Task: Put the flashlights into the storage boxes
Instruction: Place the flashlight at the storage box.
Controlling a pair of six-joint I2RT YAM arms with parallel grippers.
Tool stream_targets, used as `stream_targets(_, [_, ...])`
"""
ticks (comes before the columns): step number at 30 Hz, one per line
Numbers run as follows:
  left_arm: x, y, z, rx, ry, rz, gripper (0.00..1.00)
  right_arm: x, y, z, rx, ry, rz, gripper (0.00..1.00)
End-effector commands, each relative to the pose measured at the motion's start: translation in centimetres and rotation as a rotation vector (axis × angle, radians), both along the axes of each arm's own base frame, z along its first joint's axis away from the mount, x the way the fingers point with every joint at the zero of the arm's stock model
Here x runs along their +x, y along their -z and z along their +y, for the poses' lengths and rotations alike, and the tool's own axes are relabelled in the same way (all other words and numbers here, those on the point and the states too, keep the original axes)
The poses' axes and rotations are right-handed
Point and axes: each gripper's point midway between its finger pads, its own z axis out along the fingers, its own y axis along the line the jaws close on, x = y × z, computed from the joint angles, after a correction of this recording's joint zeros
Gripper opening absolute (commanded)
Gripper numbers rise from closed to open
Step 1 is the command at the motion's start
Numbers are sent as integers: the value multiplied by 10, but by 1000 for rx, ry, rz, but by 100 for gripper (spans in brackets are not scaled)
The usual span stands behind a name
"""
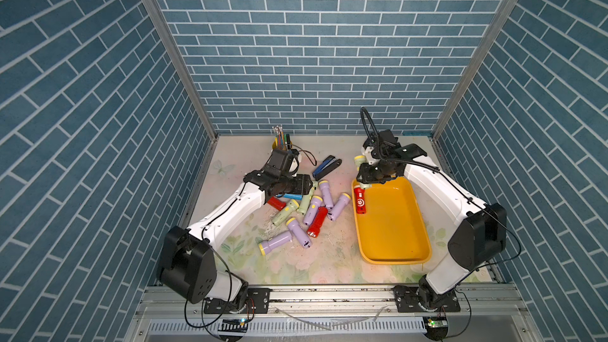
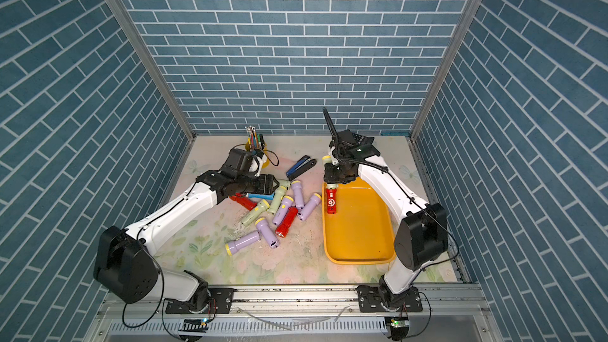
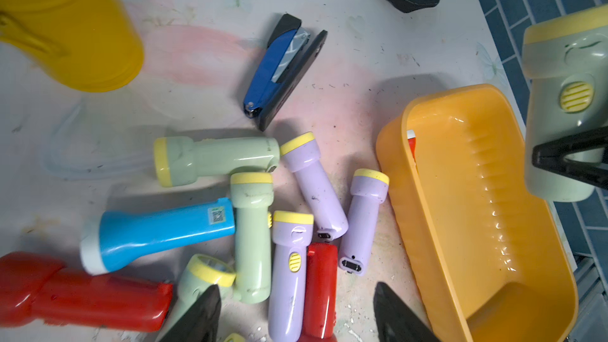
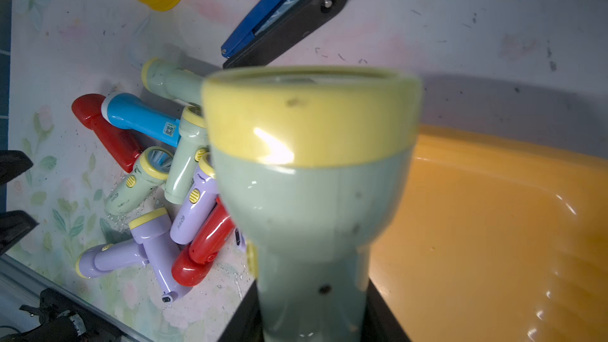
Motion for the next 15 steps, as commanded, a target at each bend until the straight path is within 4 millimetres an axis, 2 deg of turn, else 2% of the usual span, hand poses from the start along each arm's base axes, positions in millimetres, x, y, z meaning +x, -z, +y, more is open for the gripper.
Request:
stream_targets(1, [7, -9, -29, -6, 60, -47, 74, -10, 3, -20, 22, 56, 33, 36])
stream_targets(4, [11, -6, -49, -17, 94, -35, 74, -14, 17, -37, 18, 94, 72, 36])
stream_targets(7, [15, 2, -61, -19, 115, -13, 74, -18, 35, -43, 7, 106, 121, 36])
stream_targets(15, [16, 17, -68, -8, 130, 21, 74, -30, 86, -40, 23, 130, 223, 36])
